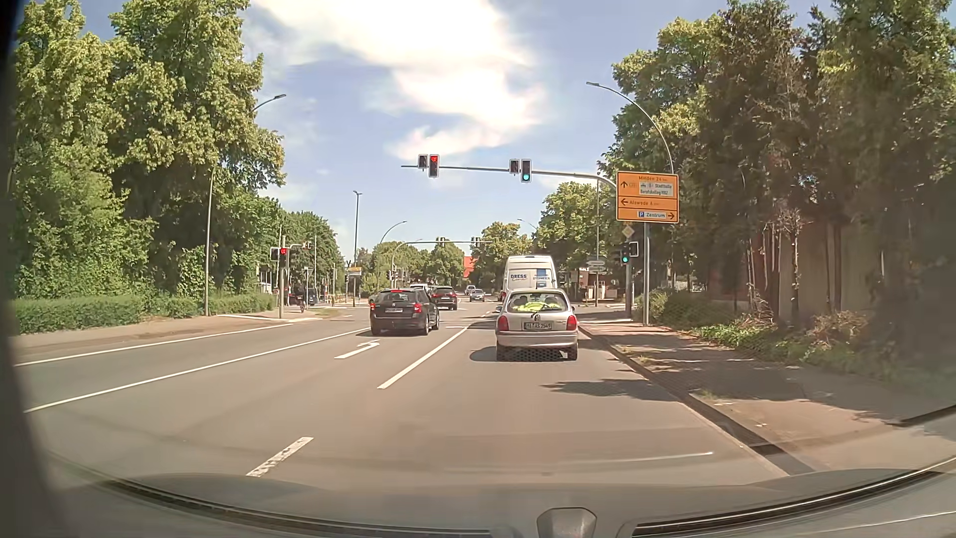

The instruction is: Follow the waypoints while adhering to traffic rules and regulations

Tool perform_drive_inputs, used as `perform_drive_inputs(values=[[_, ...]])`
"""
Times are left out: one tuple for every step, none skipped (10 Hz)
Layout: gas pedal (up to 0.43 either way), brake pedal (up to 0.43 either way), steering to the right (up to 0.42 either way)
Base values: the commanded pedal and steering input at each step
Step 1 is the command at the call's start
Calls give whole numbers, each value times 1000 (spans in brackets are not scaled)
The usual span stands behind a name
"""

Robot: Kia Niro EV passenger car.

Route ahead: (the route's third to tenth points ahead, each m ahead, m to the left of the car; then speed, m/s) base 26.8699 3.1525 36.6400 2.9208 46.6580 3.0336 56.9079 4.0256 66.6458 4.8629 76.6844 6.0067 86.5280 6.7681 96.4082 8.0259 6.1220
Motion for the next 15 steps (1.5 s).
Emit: perform_drive_inputs(values=[[150, 6, 6], [150, 6, 6], [169, 6, 6], [177, 6, 6], [189, 6, 6], [189, 6, 6], [197, 6, 6], [209, 6, 6], [209, 6, 5], [209, 6, 5], [209, 6, 5], [209, 6, 5], [209, 6, 4], [209, 6, 4], [209, 6, 5]])
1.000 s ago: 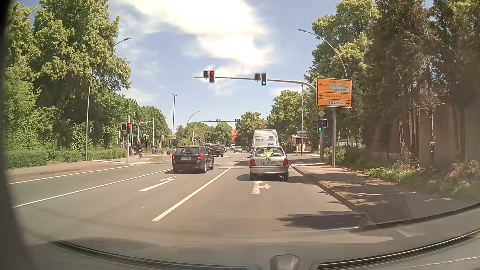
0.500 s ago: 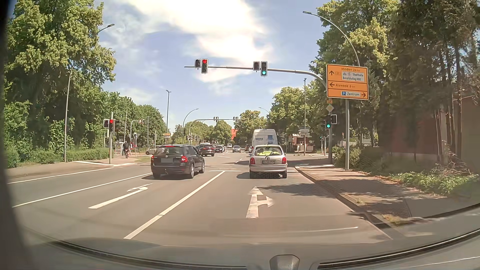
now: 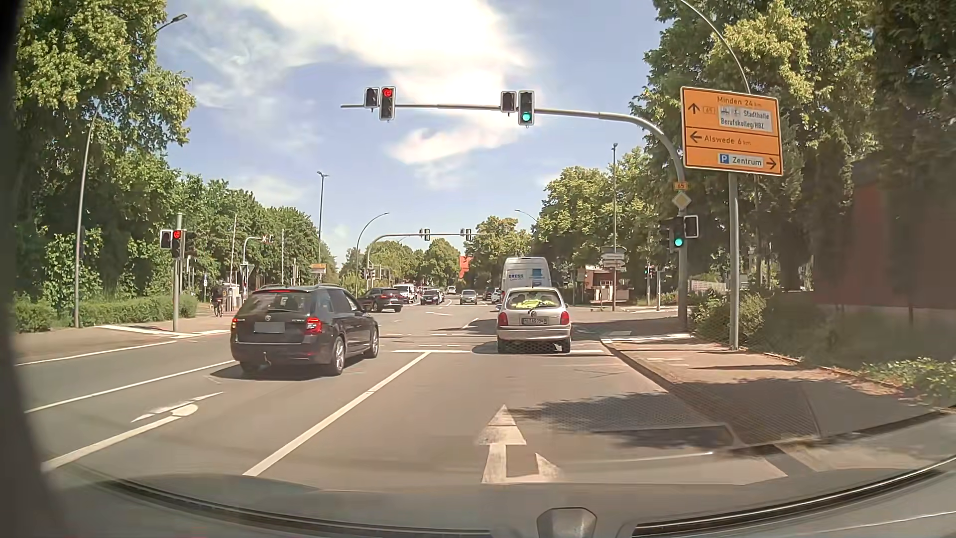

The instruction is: Follow the waypoints while adhering to traffic rules and regulations

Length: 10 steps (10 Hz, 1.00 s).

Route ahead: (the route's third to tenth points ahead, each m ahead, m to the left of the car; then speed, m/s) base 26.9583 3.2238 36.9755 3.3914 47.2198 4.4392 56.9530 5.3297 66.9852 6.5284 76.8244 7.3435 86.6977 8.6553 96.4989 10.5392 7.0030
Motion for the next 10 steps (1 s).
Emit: perform_drive_inputs(values=[[209, 6, 4], [209, 6, 4], [209, 6, 4], [209, 6, 4], [209, 6, 4], [209, 6, 4], [209, 6, 4], [209, 6, 4], [209, 6, 4], [197, 6, 4]])
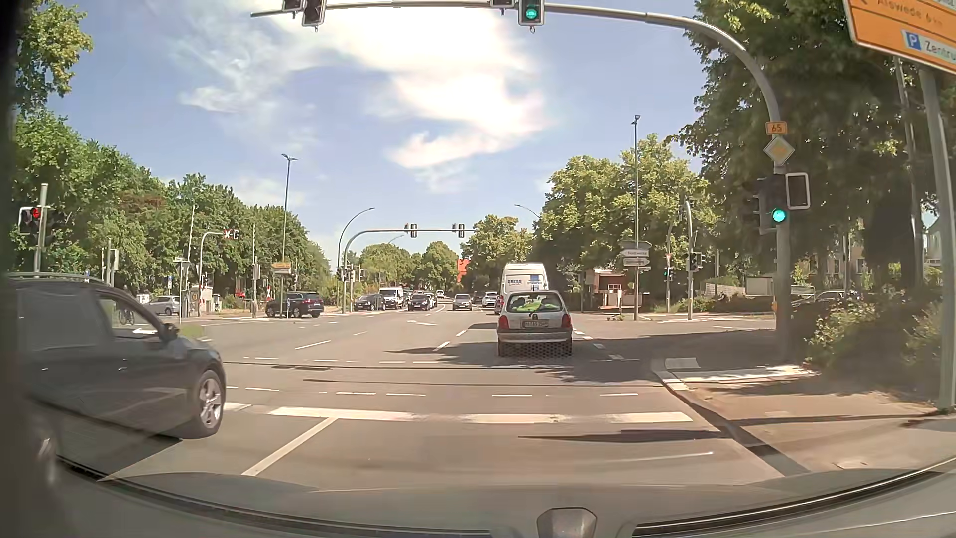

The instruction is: Follow the waypoints while adhering to traffic rules and regulations

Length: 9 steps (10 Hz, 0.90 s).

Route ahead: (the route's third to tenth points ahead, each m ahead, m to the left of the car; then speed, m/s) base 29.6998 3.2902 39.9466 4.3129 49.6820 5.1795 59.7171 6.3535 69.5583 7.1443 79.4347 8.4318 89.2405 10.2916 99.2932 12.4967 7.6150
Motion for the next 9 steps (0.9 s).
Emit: perform_drive_inputs(values=[[177, 6, 4], [169, 6, 4], [157, 6, 4], [157, 6, 4], [157, 0, 4], [157, 6, 5], [157, 6, 6], [157, 0, 6], [157, 6, 7]])
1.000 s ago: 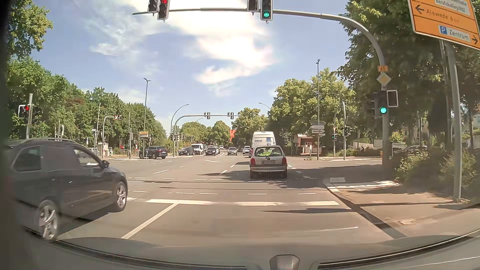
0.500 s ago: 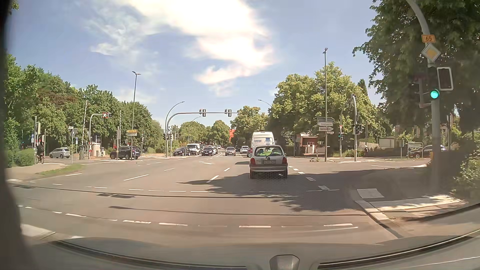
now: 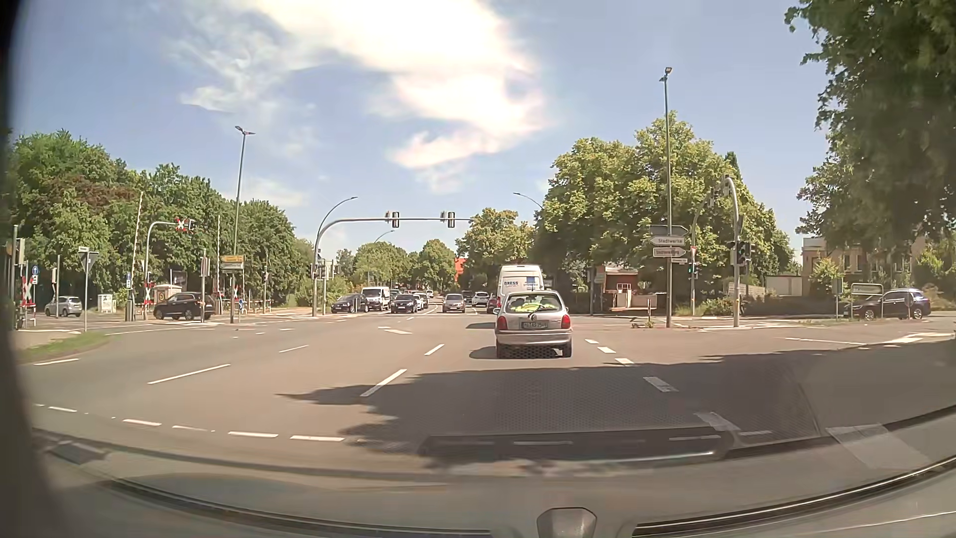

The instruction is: Follow the waypoints while adhering to traffic rules and regulations

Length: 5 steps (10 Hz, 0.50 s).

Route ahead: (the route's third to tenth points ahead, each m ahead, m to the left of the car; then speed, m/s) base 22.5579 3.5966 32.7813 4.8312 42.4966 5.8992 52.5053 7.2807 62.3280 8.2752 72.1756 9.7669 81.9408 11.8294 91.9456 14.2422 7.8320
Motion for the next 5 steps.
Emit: perform_drive_inputs(values=[[157, 6, 7], [157, 0, 7], [157, 6, 7], [157, 6, 7], [157, 6, 7]])
